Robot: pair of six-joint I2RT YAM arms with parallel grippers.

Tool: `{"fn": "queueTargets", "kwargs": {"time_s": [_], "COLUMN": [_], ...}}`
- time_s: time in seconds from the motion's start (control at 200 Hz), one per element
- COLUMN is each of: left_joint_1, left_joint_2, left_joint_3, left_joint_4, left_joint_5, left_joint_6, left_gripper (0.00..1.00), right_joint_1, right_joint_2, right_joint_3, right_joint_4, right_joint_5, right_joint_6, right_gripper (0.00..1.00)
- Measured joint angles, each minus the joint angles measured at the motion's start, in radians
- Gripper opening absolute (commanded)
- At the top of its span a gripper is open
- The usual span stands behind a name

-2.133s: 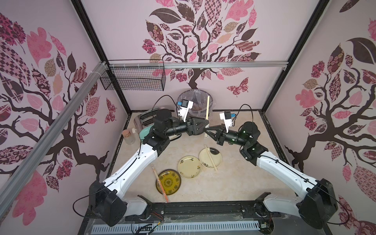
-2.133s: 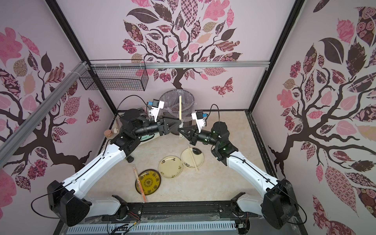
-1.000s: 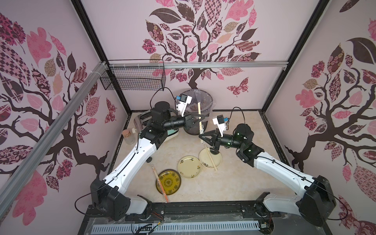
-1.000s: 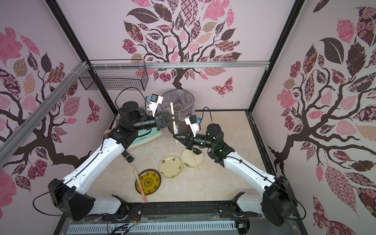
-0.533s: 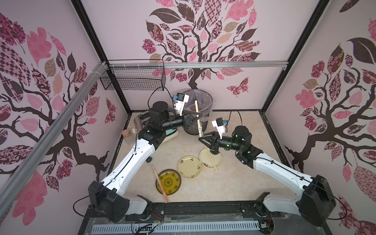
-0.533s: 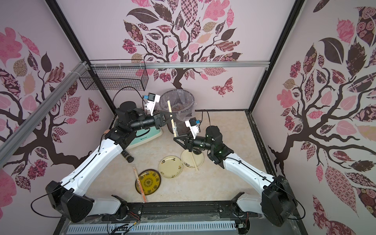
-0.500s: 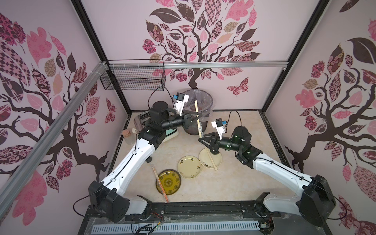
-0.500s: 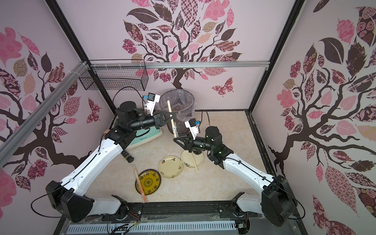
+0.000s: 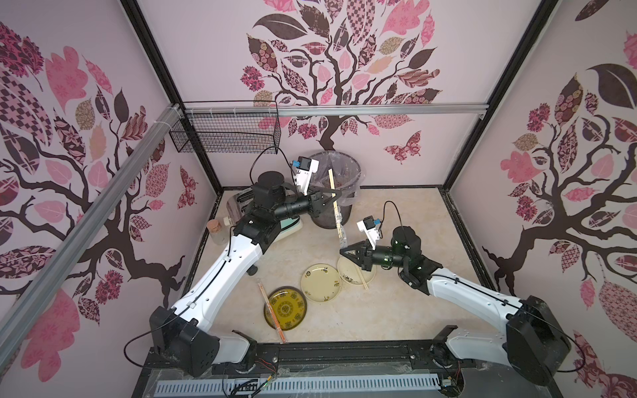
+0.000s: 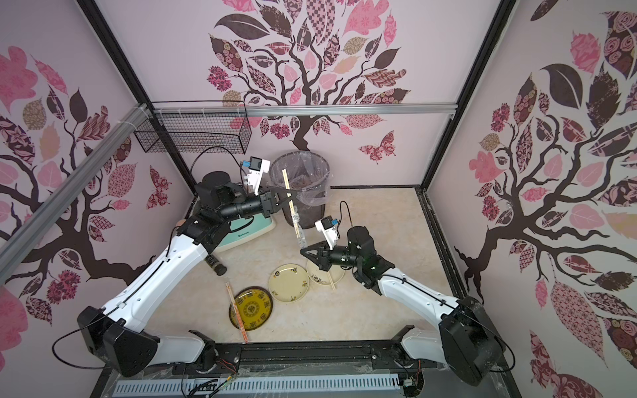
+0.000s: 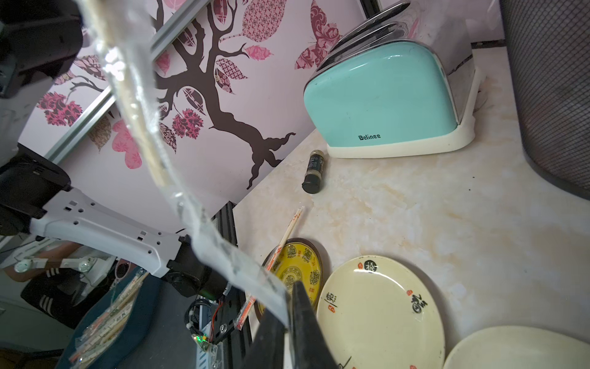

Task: Remove the packaging of disposable chopsticks
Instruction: Remove the packet bag from the disposable chopsticks.

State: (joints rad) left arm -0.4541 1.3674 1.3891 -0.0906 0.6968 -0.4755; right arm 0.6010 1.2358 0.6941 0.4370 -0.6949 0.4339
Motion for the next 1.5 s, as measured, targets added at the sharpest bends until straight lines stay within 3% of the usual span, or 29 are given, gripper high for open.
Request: {"fn": "queueTargets", "kwargs": {"time_s": [0.165, 0.325, 0.45, 0.79, 1.015, 1.19, 1.276, 1.356, 1.501], "left_joint_1": [0.000, 0.000, 0.000, 0.002, 0.002, 0.002, 0.002, 0.002, 0.002], "left_joint_2": [0.000, 0.000, 0.000, 0.000, 0.000, 0.000, 0.000, 0.000, 0.000], "left_joint_3": [0.000, 0.000, -0.001, -0.004, -0.004, -0.004, -0.004, -0.005, -0.010], "left_joint_4": [0.000, 0.001, 0.005, 0.029, 0.030, 0.030, 0.035, 0.039, 0.043], "left_joint_5": [0.002, 0.008, 0.013, 0.013, 0.013, 0.013, 0.016, 0.016, 0.023], "left_joint_6": [-0.004, -0.006, -0.011, -0.014, -0.013, -0.014, -0.016, -0.019, -0.022], "left_gripper": [0.00, 0.00, 0.00, 0.00, 0.00, 0.00, 0.00, 0.00, 0.00], "right_joint_1": [0.000, 0.000, 0.000, 0.002, 0.002, 0.002, 0.002, 0.002, 0.002], "right_joint_2": [-0.032, -0.037, -0.034, -0.006, -0.027, -0.051, -0.056, -0.052, -0.044], "right_joint_3": [0.009, 0.069, 0.117, 0.118, 0.008, -0.011, -0.006, 0.017, 0.071], "right_joint_4": [-0.014, -0.052, -0.060, -0.051, -0.058, -0.066, -0.066, -0.071, -0.067], "right_joint_5": [0.018, 0.041, 0.048, 0.035, 0.033, 0.036, 0.037, 0.039, 0.045], "right_joint_6": [-0.013, -0.032, -0.037, -0.034, -0.029, -0.022, -0.016, -0.019, -0.027], "right_gripper": [0.49, 0.50, 0.42, 0.01, 0.00, 0.14, 0.40, 0.53, 0.55]}}
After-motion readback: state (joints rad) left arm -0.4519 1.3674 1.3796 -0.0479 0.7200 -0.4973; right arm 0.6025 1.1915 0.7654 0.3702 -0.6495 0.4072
